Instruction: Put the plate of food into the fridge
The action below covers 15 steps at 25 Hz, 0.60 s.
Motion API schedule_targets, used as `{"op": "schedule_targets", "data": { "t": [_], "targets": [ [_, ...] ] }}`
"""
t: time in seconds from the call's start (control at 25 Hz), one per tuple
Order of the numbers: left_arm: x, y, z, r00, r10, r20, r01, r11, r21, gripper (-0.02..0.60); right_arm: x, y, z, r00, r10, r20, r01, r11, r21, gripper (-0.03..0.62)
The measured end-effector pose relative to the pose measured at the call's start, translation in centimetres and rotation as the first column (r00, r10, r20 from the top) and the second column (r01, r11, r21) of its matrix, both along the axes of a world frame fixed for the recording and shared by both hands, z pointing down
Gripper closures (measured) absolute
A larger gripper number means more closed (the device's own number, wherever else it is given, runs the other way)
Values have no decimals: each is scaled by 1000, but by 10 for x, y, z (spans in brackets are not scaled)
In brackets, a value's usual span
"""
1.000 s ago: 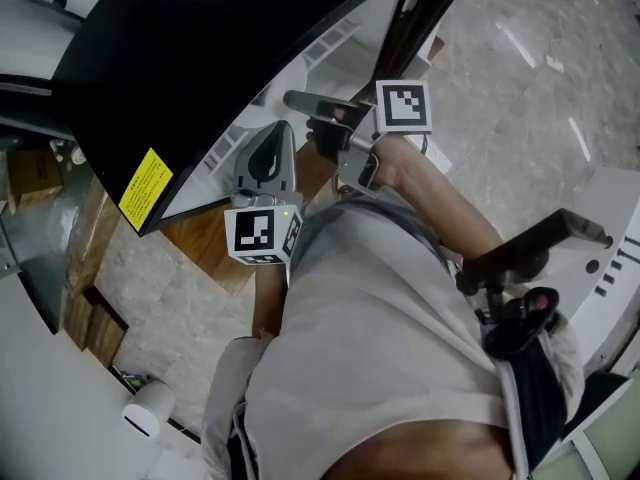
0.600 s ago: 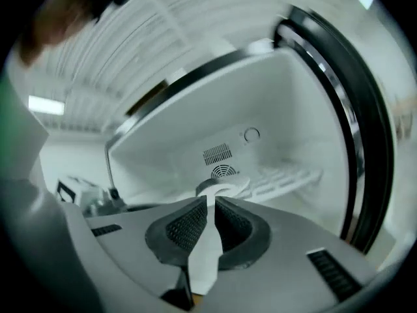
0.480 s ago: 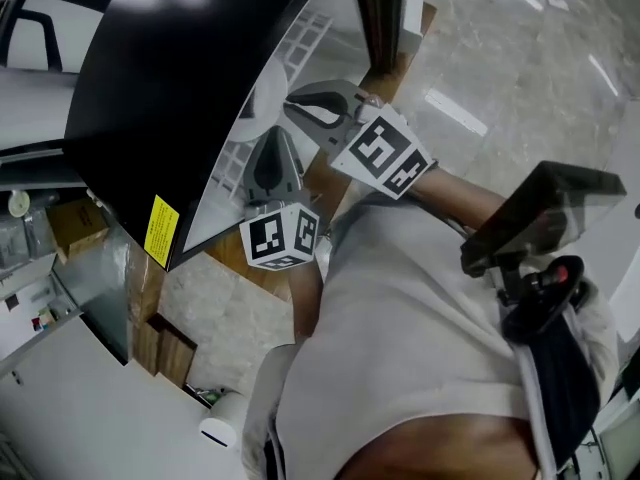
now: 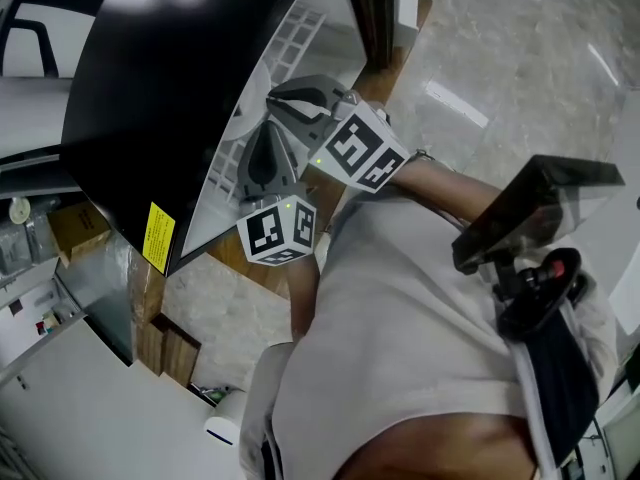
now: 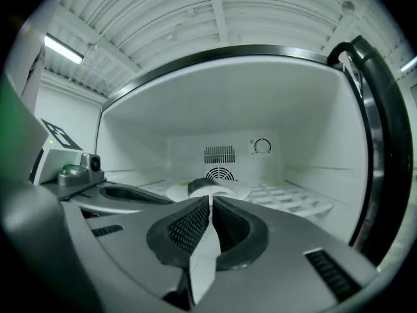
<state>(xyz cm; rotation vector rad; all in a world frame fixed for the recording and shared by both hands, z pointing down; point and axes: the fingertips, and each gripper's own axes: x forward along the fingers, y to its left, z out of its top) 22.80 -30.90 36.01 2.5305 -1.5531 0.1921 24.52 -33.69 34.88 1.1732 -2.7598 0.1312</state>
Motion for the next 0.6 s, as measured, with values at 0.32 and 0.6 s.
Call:
{"op": "schedule_targets", "data": {
  "t": [0.32, 0.6],
  "targets": [
    [0, 1, -13, 995, -64, -77, 69, 996, 53, 565, -3, 27, -2, 999, -24, -23, 25, 999, 20, 574],
    [1, 4, -12, 997, -68, -33, 70, 996, 57, 565, -3, 31, -5, 999, -24, -22, 24, 999, 30, 576]
  ]
}}
